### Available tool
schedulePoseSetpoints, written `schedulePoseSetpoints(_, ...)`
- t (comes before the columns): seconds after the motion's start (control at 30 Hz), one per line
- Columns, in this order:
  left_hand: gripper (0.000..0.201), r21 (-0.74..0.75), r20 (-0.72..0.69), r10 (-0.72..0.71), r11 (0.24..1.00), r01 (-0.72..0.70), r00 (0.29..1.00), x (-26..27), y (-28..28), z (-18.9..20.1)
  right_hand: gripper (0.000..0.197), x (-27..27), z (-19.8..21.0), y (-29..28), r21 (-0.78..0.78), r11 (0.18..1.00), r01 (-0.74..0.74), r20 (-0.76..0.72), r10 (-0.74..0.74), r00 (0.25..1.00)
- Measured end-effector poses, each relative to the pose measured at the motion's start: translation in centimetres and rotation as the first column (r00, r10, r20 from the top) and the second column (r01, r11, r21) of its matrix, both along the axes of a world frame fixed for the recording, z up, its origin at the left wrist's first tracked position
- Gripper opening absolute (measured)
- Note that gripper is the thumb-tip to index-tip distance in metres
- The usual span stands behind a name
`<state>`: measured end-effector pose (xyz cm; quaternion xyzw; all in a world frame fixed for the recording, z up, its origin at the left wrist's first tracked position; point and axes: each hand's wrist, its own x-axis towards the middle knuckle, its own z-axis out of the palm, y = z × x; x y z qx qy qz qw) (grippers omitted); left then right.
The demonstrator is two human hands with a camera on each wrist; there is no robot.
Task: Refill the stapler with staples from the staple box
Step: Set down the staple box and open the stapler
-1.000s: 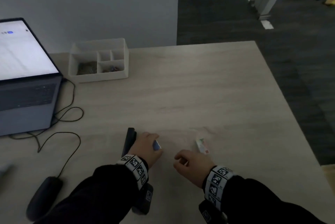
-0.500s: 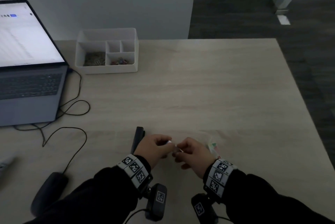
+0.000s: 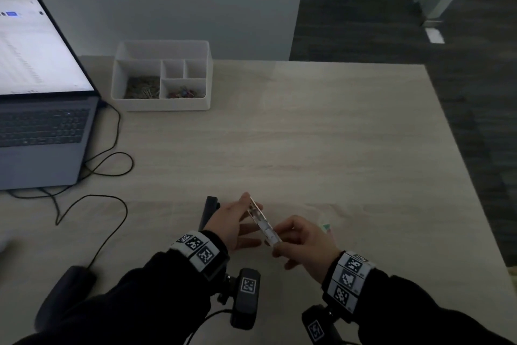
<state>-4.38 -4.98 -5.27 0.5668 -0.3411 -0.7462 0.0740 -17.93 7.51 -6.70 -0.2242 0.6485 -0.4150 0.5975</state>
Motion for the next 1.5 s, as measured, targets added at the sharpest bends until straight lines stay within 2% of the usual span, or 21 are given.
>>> schedulePoseSetpoints(0.1, 0.044, -0.039, 0.001, -0.056, 0.998, 0.056, 0.998, 0.0, 0.3, -0.3, 0.025, 0.0, 0.0, -0.1, 0.029, 1.000, 0.012, 0.011, -0.012, 1.000)
schedulePoseSetpoints(0.2, 0.036, -0.064, -0.016, -0.137, 0.989, 0.135, 0.991, -0.4, 1.0, -0.1, 0.015, 0.4, 0.2, -0.9, 0.046, 0.999, 0.017, -0.171, -0.009, 0.985)
schedulePoseSetpoints(0.3, 0.023, -0.225, 0.051, -0.291, 0.929, 0.294, 0.955, -0.3, 1.5, 0.4, 0.011, 0.3, 0.2, -1.6, 0.045, 0.998, 0.055, -0.233, -0.043, 0.971)
schedulePoseSetpoints(0.37, 0.014, -0.333, 0.124, -0.327, 0.876, 0.350, 0.937, 0.1, 1.3, 0.9, 0.008, 0.1, -0.1, -1.9, 0.071, 0.997, 0.043, -0.236, -0.025, 0.971)
schedulePoseSetpoints(0.5, 0.010, -0.565, 0.330, -0.207, 0.738, 0.369, 0.921, 1.9, -0.2, 1.8, 0.011, -0.1, -1.3, -2.5, 0.187, 0.980, 0.072, -0.219, -0.030, 0.975)
schedulePoseSetpoints(0.63, 0.004, -0.668, 0.471, -0.058, 0.629, 0.398, 0.880, 5.0, -2.0, 1.3, 0.013, -0.2, -2.4, -3.0, 0.243, 0.964, 0.105, -0.250, -0.043, 0.967)
schedulePoseSetpoints(0.7, 0.012, -0.637, 0.549, -0.058, 0.617, 0.462, 0.834, 6.6, -2.5, 0.3, 0.012, -0.1, -2.6, -3.0, 0.258, 0.959, 0.118, -0.261, -0.048, 0.964)
schedulePoseSetpoints(0.8, 0.049, -0.487, 0.645, -0.140, 0.683, 0.545, 0.752, 8.1, -2.1, -0.9, 0.011, -0.2, -2.6, -2.7, 0.271, 0.953, 0.139, -0.281, -0.060, 0.958)
schedulePoseSetpoints(0.87, 0.070, -0.406, 0.663, -0.197, 0.715, 0.569, 0.722, 8.7, -1.2, -1.5, 0.012, -0.3, -2.4, -2.4, 0.275, 0.951, 0.144, -0.312, -0.053, 0.948)
schedulePoseSetpoints(0.93, 0.071, -0.344, 0.698, -0.251, 0.704, 0.622, 0.670, 9.0, -0.4, -2.0, 0.013, -0.6, -2.0, -2.1, 0.279, 0.950, 0.141, -0.360, -0.033, 0.933)
schedulePoseSetpoints(1.0, 0.054, -0.309, 0.748, -0.278, 0.657, 0.687, 0.602, 9.2, 0.1, -2.2, 0.014, -0.7, -1.6, -1.8, 0.265, 0.958, 0.114, -0.416, 0.007, 0.909)
schedulePoseSetpoints(1.07, 0.035, -0.307, 0.765, -0.278, 0.634, 0.710, 0.580, 9.2, 0.1, -2.1, 0.012, -0.7, -1.0, -1.6, 0.209, 0.978, 0.022, -0.511, 0.090, 0.855)
schedulePoseSetpoints(1.17, 0.023, -0.335, 0.746, -0.312, 0.588, 0.736, 0.589, 8.8, -0.2, -1.5, 0.005, -0.3, 0.4, -1.9, 0.083, 0.969, -0.231, -0.688, 0.223, 0.691)
schedulePoseSetpoints(1.27, 0.024, -0.401, 0.705, -0.378, 0.485, 0.777, 0.600, 7.7, 0.2, -0.4, 0.033, 1.0, 1.9, -2.7, 0.004, 0.877, -0.480, -0.827, 0.272, 0.491)
schedulePoseSetpoints(1.37, 0.026, -0.519, 0.637, -0.418, 0.389, 0.761, 0.648, 6.4, 1.1, 1.1, 0.049, 2.2, 3.0, -3.3, 0.073, 0.765, -0.640, -0.930, 0.283, 0.233)
schedulePoseSetpoints(1.4, 0.025, -0.560, 0.603, -0.428, 0.374, 0.739, 0.673, 6.1, 1.4, 1.5, 0.049, 2.4, 3.1, -3.6, 0.109, 0.736, -0.668, -0.937, 0.300, 0.178)
schedulePoseSetpoints(1.43, 0.023, -0.595, 0.564, -0.429, 0.382, 0.707, 0.706, 6.0, 1.6, 1.7, 0.047, 2.4, 3.4, -3.9, 0.139, 0.711, -0.689, -0.932, 0.329, 0.152)
schedulePoseSetpoints(1.5, 0.025, -0.638, 0.458, -0.397, 0.476, 0.605, 0.795, 6.1, 1.8, 2.1, 0.040, 2.1, 3.6, -4.4, 0.175, 0.674, -0.718, -0.883, 0.430, 0.188)
